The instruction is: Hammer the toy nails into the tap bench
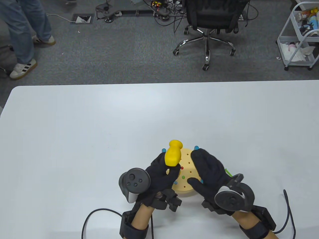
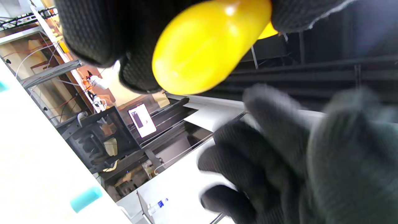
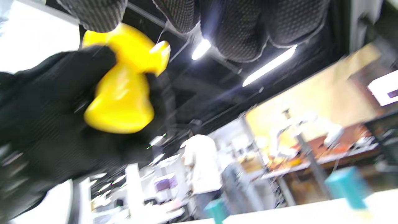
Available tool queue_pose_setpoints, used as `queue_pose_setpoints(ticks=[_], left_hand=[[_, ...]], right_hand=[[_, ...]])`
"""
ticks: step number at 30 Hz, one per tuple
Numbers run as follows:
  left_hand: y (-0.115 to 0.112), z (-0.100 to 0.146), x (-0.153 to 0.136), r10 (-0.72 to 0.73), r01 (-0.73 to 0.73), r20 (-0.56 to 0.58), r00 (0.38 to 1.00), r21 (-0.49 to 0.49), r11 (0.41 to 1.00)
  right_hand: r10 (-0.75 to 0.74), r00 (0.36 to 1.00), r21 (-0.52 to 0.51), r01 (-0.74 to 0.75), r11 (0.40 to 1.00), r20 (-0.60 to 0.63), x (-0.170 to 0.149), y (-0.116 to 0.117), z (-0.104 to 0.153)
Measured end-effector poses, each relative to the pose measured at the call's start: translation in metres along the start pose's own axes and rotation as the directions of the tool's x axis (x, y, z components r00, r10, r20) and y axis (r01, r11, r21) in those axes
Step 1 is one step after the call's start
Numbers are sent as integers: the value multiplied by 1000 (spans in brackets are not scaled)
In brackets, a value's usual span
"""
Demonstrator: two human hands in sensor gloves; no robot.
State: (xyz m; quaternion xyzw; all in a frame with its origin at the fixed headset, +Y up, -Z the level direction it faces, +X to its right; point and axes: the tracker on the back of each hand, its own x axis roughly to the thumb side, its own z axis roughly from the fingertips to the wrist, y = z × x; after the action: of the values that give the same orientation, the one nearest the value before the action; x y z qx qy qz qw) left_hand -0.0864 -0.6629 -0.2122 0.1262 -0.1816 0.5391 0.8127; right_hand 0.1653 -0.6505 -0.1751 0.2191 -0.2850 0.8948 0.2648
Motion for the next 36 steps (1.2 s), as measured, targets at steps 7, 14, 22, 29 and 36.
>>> queue_pose_setpoints(ticks=[7,14,22,29,36], left_hand=[[33,-1,-24,150,-148,-89,985,24,989],[52,3,-48,216,-205,-181,959,80,976],[48,2,-56,120,-111,-234,965,50,993],[38,0,-54,3,-12,-224,975,-39,999],[31,-1,-53,-95,72,-221,971,-110,991]], right_hand=[[175,956,30,-173,985,-236,-82,-26,8],[473,871,596,-313,740,-131,-131,22,37],[601,799,690,-444,571,16,-138,61,47],[552,833,715,-367,595,-32,-147,66,49],[559,829,735,-362,574,-28,-149,71,48]])
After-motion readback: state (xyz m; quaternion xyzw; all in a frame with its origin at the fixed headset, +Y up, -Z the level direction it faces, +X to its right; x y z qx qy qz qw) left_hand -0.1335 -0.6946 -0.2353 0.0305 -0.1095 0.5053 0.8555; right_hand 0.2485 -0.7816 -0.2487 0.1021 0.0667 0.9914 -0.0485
